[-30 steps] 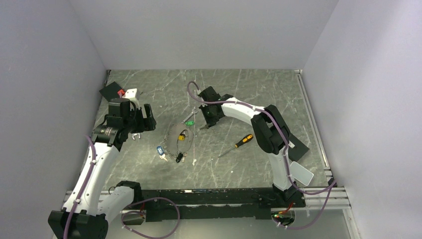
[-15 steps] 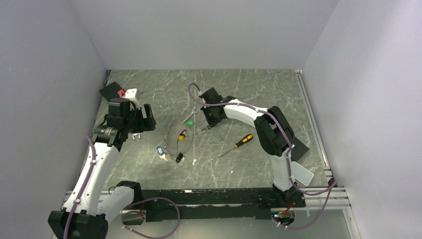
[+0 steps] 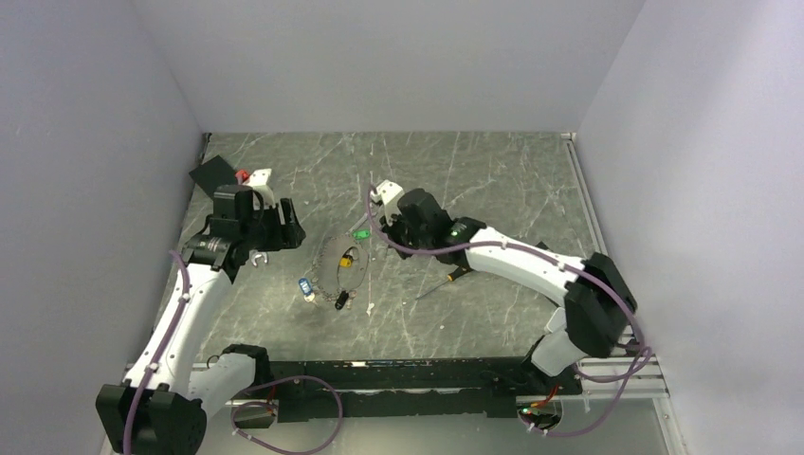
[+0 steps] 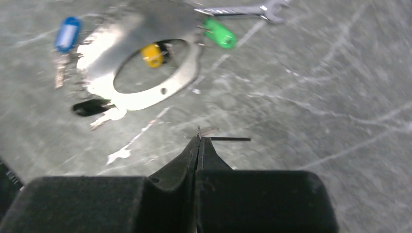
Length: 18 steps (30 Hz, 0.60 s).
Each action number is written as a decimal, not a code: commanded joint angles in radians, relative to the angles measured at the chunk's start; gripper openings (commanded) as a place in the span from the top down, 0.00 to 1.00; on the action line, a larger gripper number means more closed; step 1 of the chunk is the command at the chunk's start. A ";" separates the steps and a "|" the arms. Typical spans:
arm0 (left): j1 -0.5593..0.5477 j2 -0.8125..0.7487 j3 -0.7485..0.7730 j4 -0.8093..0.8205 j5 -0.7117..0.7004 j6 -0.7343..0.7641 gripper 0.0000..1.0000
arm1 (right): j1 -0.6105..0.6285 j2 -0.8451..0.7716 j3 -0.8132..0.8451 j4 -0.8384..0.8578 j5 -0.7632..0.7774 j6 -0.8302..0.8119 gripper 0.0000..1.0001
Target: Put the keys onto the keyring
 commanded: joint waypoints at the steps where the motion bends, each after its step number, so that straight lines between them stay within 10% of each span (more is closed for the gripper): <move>1: -0.006 0.014 -0.016 0.084 0.114 0.001 0.30 | 0.043 -0.133 -0.097 0.168 -0.059 -0.082 1.00; 9: -0.015 0.002 -0.068 0.168 0.167 -0.080 0.33 | 0.057 -0.296 -0.245 0.326 -0.108 -0.039 1.00; 18: -0.017 0.041 -0.137 0.130 -0.110 -0.496 0.35 | 0.061 -0.337 -0.292 0.329 -0.016 -0.007 1.00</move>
